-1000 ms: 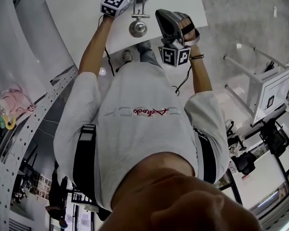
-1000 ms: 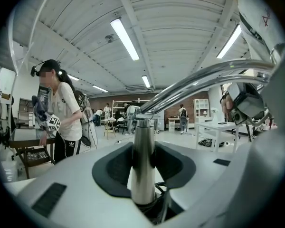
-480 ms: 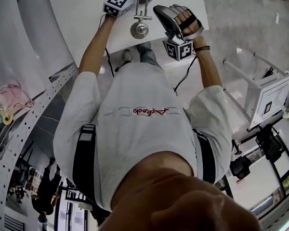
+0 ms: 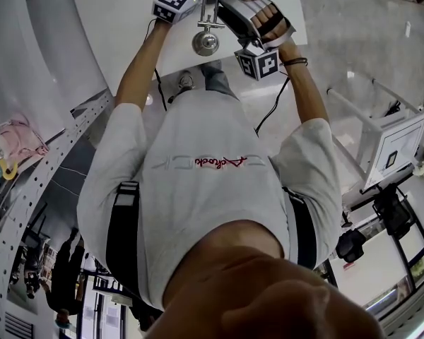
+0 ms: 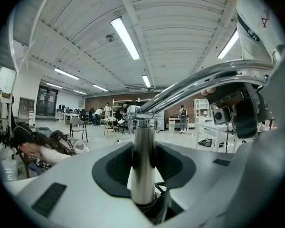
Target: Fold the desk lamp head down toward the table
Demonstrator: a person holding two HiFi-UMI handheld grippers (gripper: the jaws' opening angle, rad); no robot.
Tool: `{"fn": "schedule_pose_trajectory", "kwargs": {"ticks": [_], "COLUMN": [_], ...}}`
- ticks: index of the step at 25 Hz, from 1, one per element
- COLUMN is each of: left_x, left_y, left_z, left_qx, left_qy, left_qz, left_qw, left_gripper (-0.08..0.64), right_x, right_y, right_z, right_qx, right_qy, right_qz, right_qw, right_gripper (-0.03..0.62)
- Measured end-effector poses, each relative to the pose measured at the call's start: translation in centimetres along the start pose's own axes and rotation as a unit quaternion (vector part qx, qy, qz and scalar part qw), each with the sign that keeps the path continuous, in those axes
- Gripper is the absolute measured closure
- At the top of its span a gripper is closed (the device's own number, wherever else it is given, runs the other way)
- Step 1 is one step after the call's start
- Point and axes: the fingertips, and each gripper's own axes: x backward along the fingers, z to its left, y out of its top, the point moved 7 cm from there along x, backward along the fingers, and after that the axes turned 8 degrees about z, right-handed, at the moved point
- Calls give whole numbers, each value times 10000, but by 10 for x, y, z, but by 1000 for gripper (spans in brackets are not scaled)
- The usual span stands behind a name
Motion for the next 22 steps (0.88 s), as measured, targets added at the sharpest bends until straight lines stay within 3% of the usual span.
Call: {"fn": "schedule_pose_trajectory", "kwargs": {"ticks": [5, 11, 22], "left_x": [0, -1, -4], "left_y": [-1, -1, -7], "left_z": [0, 0, 1], "left_qx": [-9, 18, -28], "left_qy": [-27, -43, -88], "left_qz": [-6, 2, 90], "left_qw": [10000, 10000, 9999], "left_gripper": [411, 411, 416], "right_x": [-8, -8, -9], "right_y": [11, 16, 18], "right_z": [0, -9, -7], "right_qx": [239, 319, 341], "right_qy": [5, -485, -676], "right_qz": [-298, -431, -449], "right_qw": [9993, 9974, 9961], "right_gripper": [344, 523, 523]}}
